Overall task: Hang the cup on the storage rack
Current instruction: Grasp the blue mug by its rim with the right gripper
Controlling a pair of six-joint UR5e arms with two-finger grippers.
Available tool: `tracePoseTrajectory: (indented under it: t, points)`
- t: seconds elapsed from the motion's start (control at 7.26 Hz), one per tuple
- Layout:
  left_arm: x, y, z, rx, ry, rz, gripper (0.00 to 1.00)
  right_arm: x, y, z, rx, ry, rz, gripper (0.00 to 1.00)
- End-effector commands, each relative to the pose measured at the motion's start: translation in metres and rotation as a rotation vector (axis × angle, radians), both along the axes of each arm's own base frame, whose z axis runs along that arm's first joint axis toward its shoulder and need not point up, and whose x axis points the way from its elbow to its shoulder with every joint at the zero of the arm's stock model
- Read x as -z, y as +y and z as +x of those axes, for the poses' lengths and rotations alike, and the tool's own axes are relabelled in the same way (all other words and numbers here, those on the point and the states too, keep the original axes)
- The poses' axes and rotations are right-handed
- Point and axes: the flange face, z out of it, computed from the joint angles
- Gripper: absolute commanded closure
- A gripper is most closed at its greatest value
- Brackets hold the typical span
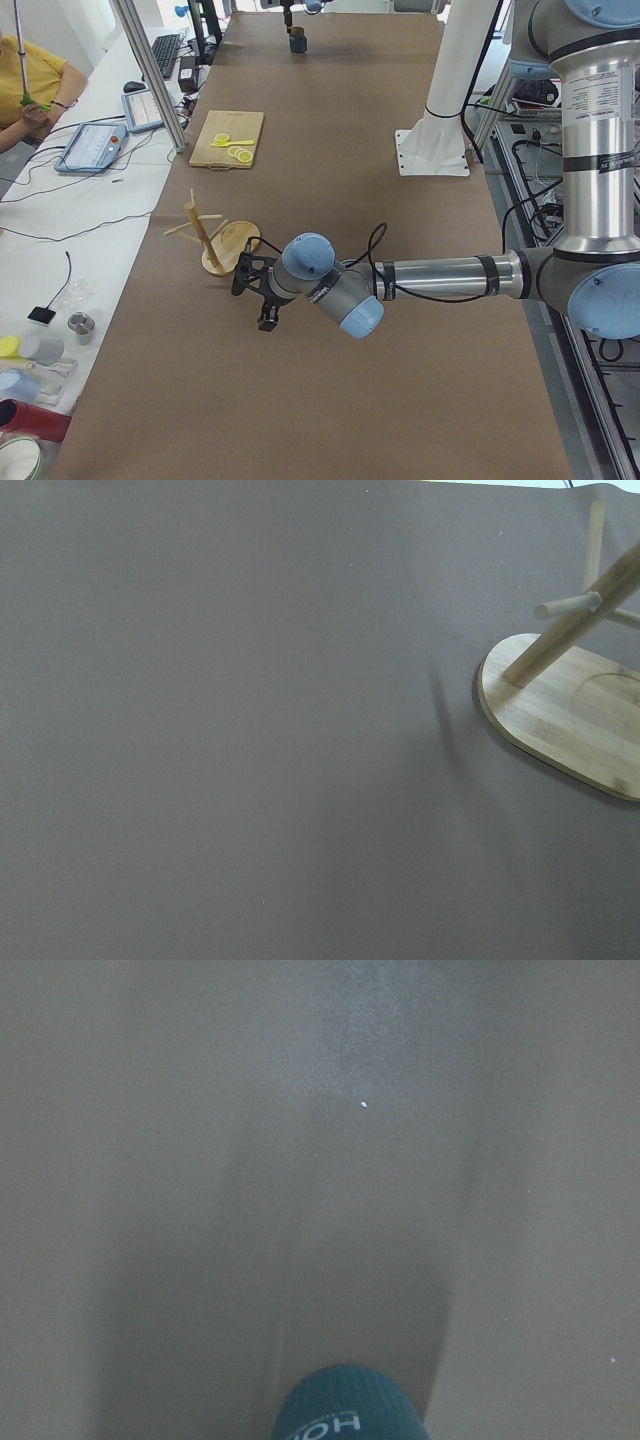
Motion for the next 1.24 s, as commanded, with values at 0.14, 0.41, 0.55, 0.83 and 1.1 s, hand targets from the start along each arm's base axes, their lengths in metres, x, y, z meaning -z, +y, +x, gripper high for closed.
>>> tracePoseTrajectory:
  t: [0.14,0.41,0.55,0.83,1.1]
  points:
    - [0.003,-0.001,0.000,0.009,0.010,-0.008,0.02,-0.029,0.027,0.033,-0.013,0.007,-0.014,0.10]
    - [0.003,-0.001,0.000,0.010,0.009,-0.006,0.02,-0.048,0.046,0.037,-0.010,0.010,-0.043,0.17]
    - [0.004,-0.001,0.000,0.010,0.009,-0.005,0.02,-0.050,0.045,0.035,-0.012,0.012,-0.053,0.21]
    - [0.003,-0.001,0.000,0.011,0.009,-0.006,0.02,-0.045,0.037,0.026,-0.003,0.016,-0.049,0.22]
    - [0.003,-0.001,0.000,0.011,0.009,-0.006,0.02,-0.048,0.032,0.016,0.013,0.014,-0.058,0.22]
